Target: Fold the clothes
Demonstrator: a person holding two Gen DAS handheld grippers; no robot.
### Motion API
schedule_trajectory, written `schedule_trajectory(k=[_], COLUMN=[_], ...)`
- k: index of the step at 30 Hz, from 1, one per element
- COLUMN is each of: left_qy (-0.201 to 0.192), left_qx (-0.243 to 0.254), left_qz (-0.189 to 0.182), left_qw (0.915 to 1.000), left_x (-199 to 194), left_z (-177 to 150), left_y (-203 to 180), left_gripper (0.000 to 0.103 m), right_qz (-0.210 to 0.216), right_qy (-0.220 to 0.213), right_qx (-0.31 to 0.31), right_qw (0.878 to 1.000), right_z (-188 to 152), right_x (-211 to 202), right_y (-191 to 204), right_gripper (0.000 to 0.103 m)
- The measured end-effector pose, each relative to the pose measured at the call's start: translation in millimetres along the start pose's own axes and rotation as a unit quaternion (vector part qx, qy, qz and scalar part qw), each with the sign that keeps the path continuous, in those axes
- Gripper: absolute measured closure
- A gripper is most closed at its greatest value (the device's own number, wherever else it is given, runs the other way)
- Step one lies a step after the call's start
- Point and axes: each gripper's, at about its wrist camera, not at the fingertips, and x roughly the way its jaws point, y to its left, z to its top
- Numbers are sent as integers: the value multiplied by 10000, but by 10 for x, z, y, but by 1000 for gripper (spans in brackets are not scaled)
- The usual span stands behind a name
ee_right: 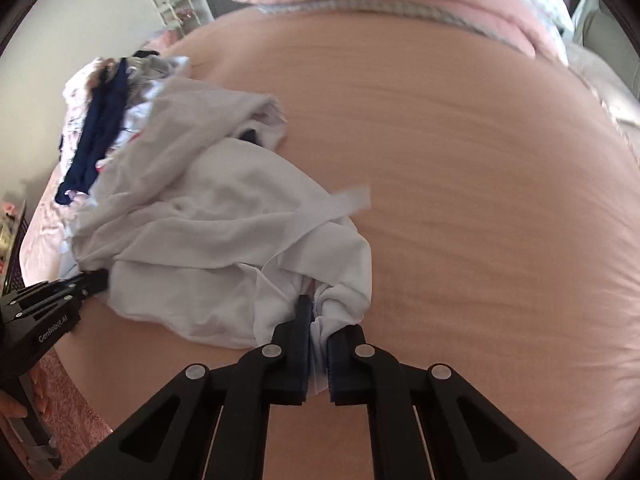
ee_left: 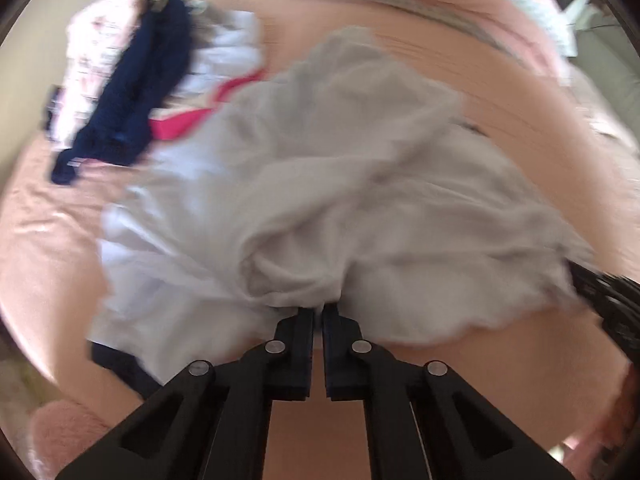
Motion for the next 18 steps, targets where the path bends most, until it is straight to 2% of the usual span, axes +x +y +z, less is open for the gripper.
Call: schedule_trajectory(k=[3, 5, 9, 14, 18], left_qy=[15, -11, -68, -204, -208], left_qx=[323, 454, 427, 164, 280], left_qz=[-376, -596, -874, -1212, -961], left_qw=[9988, 9972, 9952, 9923, 9948], left_x=[-74, -99, -170, -369, -352], left_z=[-85, -156, -231, -227, -224], left_y=[-243, -389, -432, -307, -197], left_gripper=[101, 101, 101, 100, 97], right_qz=[-514, -801, -1206, -1968, -2499], right_qy=[-453, -650, -760, -995, -1214], right_qx=[-235, -137, 532, 675, 800], right_qw=[9974, 9946, 9884, 9730, 9573], right_z=[-86, -17, 24, 17, 28], right_x=[-305, -505, -838, -1211, -1472], right_y=[-59, -354, -1080, -1420, -1616], right_gripper=[99, 100, 100, 100, 100])
